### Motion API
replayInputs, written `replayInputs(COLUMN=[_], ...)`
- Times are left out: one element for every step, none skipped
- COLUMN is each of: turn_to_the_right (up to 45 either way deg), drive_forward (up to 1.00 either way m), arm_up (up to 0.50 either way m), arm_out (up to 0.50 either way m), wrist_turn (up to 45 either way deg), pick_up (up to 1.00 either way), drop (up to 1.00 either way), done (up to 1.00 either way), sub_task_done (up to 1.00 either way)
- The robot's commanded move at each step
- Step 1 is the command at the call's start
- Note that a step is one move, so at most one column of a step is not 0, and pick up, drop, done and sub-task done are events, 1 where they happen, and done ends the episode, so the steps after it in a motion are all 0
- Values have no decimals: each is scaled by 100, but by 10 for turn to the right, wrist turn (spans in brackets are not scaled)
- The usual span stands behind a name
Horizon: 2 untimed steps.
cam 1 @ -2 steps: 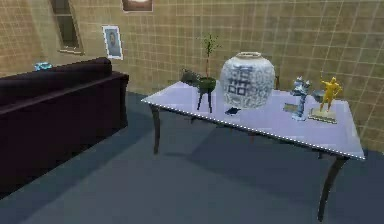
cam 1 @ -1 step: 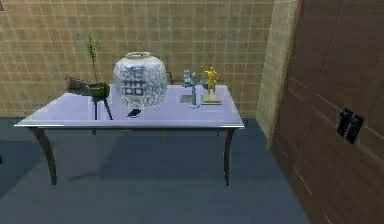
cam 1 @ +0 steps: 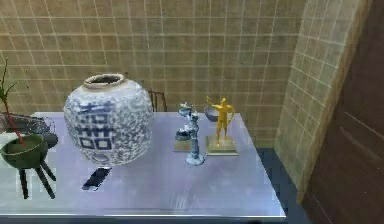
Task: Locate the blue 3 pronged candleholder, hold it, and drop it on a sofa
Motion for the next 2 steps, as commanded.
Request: replayInputs(turn_to_the_right=[-450,-420], drive_forward=[0,0], arm_up=[0,0], arm_out=[0,0], wrist_turn=[0,0], pick_up=[0,0], drop=[0,0], done=[0,0], sub_task_done=[0,0])
